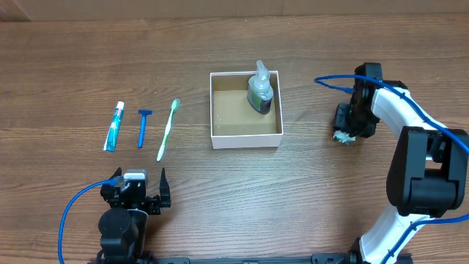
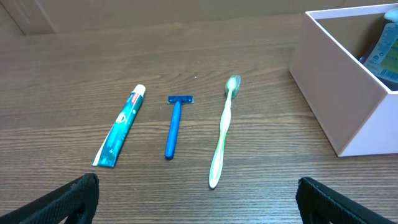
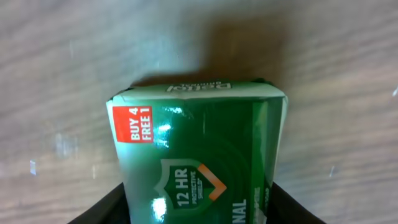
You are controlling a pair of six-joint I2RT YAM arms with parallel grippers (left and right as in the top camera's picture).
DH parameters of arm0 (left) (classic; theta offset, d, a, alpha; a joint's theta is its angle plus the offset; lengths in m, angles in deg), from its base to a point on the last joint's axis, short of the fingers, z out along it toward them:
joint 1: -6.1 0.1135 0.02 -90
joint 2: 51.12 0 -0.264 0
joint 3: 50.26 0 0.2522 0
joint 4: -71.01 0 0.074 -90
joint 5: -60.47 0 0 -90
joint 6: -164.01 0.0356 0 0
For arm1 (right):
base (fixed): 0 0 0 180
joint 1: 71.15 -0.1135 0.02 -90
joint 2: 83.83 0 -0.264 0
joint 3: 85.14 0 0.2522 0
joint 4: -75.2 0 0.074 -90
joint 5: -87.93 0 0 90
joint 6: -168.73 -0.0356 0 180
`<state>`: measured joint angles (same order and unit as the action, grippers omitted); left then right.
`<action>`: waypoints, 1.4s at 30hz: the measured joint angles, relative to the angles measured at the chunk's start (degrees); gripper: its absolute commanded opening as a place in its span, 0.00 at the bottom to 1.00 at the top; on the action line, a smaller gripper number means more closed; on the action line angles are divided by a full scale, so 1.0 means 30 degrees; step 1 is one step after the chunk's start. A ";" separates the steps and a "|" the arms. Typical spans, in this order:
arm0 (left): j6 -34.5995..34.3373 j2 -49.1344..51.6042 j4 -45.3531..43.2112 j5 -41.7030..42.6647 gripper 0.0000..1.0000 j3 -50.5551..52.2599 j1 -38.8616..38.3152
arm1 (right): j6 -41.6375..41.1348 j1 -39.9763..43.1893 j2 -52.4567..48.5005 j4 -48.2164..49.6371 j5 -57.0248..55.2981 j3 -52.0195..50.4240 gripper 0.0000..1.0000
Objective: Pack container
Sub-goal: 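Move right gripper to the green soap box and grasp it, then lower the soap box into the box and open right gripper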
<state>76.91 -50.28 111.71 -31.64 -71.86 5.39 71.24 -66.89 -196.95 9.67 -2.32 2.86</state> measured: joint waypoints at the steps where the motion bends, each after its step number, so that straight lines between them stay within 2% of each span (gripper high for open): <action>1: 0.0000 0.0000 -0.0007 0.0000 1.00 0.0000 0.0000 | 0.0000 0.0000 0.0000 -0.0663 0.0306 0.0189 0.50; 7: 0.0000 0.0000 -0.0007 0.0000 1.00 0.0000 0.0000 | -0.0080 -0.0364 0.0648 -0.4532 0.2171 0.3082 0.49; 10: 0.0000 0.0000 -0.0007 0.0000 1.00 0.0000 0.0000 | -0.0146 -0.1617 0.2710 -0.5974 0.2900 0.4750 0.48; 16: 0.0000 0.0000 0.0000 0.0000 1.00 0.0000 0.0000 | -0.0131 -0.7118 0.6142 -0.5027 0.3599 0.5829 0.48; 20: 0.0000 0.0000 0.0000 0.0000 1.00 0.0000 0.0000 | -0.0240 -0.9857 0.5362 -0.3869 0.3519 0.5829 0.48; 23: 0.0000 0.0000 0.0000 0.0000 1.00 0.0000 0.0000 | 0.0087 -1.0870 0.4197 -0.3162 0.3351 0.5821 0.48; 31: 0.0000 0.0000 -0.0007 0.0000 1.00 0.0000 0.0000 | 0.2812 -1.1336 0.2229 -0.1821 0.0692 0.5821 0.49; 32: 0.0000 0.0000 0.0000 0.0000 1.00 0.0000 0.0000 | 0.3373 -1.1249 0.2047 -0.1625 0.0393 0.5821 0.53; 33: 0.0000 0.0000 -0.0007 0.0000 1.00 0.0000 0.0000 | 0.3949 -1.1169 0.1887 -0.1464 0.0189 0.5821 0.62; 35: 0.0000 0.0000 -0.0007 0.0000 1.00 0.0000 0.0000 | 0.5260 -1.1060 0.1610 -0.1290 -0.0138 0.5821 0.69; 42: 0.0000 0.0000 -0.0007 0.0000 1.00 0.0000 0.0000 | 0.7155 -1.1307 0.1559 -0.2178 -0.0109 0.5821 0.70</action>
<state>76.91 -50.28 111.69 -31.64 -71.86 5.39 92.70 -100.82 -192.27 3.14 -2.65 20.32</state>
